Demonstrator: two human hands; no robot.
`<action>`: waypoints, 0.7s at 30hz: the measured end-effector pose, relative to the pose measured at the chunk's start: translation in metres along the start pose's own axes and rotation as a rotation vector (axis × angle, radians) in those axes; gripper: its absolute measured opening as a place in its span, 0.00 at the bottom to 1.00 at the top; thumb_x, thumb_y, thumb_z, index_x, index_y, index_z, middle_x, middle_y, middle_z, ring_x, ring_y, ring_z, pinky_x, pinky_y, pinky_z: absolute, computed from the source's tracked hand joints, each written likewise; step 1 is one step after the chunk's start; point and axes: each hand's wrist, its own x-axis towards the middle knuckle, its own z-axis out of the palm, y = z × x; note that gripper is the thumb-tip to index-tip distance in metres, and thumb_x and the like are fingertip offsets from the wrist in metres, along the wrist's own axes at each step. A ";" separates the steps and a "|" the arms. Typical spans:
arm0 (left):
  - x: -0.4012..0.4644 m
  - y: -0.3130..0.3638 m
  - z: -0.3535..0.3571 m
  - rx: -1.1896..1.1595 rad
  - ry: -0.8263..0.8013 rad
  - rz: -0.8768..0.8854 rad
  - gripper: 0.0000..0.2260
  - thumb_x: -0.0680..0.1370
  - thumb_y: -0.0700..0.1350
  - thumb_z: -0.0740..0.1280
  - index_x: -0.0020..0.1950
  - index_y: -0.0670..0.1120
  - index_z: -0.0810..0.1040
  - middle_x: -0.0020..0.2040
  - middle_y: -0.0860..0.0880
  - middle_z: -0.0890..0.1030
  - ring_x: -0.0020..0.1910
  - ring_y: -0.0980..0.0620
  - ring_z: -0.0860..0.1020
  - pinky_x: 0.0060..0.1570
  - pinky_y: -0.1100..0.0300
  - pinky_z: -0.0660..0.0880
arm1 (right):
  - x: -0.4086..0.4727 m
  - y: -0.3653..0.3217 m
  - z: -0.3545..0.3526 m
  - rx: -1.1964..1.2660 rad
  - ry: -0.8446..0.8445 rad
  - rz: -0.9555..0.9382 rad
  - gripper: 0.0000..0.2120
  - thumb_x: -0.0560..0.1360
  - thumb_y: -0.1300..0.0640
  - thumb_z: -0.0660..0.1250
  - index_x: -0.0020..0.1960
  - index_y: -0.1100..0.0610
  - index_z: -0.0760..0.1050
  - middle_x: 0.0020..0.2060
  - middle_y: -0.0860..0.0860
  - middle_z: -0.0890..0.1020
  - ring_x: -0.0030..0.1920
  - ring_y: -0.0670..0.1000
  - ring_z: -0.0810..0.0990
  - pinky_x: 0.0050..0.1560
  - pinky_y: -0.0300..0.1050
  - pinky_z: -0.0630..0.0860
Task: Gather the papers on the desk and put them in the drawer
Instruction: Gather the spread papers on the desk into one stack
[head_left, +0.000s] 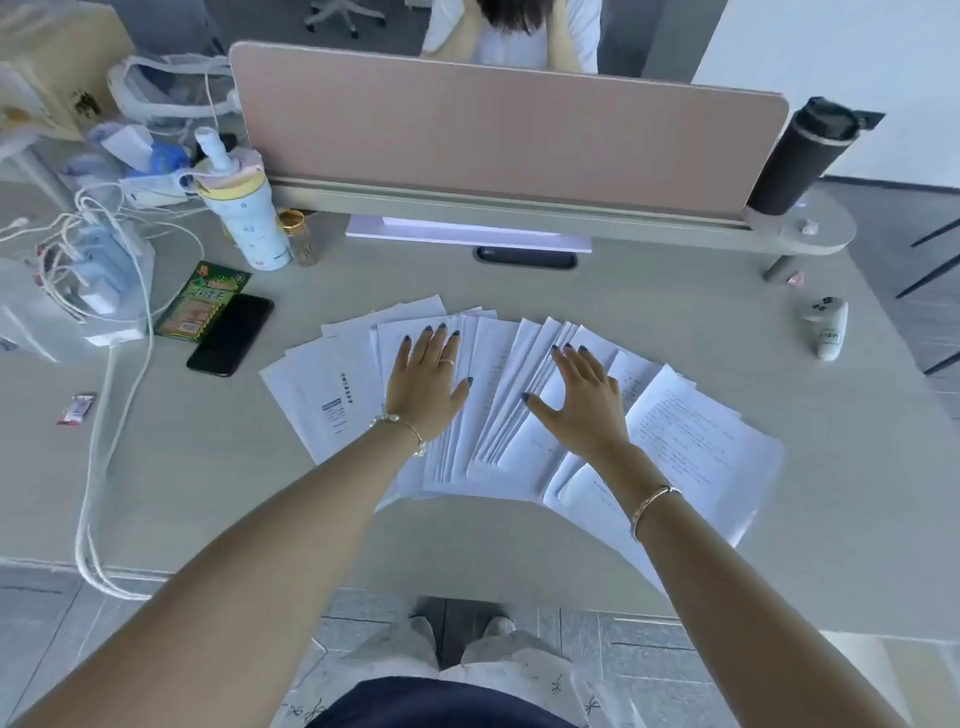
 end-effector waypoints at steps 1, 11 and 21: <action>-0.002 -0.001 0.002 0.016 -0.016 -0.018 0.28 0.80 0.53 0.53 0.76 0.43 0.51 0.78 0.44 0.53 0.77 0.46 0.50 0.76 0.49 0.44 | -0.001 0.001 0.004 -0.009 -0.010 0.011 0.34 0.75 0.41 0.60 0.75 0.55 0.55 0.76 0.52 0.59 0.77 0.52 0.51 0.73 0.51 0.52; -0.024 -0.060 0.042 -0.047 0.058 -0.279 0.28 0.78 0.53 0.57 0.75 0.42 0.57 0.78 0.44 0.56 0.77 0.44 0.50 0.75 0.47 0.45 | -0.007 0.034 0.049 -0.002 0.003 0.236 0.37 0.74 0.40 0.60 0.76 0.52 0.50 0.77 0.54 0.53 0.77 0.55 0.47 0.72 0.54 0.53; -0.045 -0.094 0.088 -0.134 -0.189 -0.526 0.35 0.77 0.61 0.52 0.76 0.43 0.45 0.79 0.43 0.45 0.78 0.45 0.44 0.76 0.48 0.47 | -0.019 0.079 0.087 -0.028 -0.147 0.547 0.44 0.70 0.31 0.59 0.77 0.50 0.45 0.77 0.59 0.48 0.77 0.60 0.43 0.72 0.59 0.52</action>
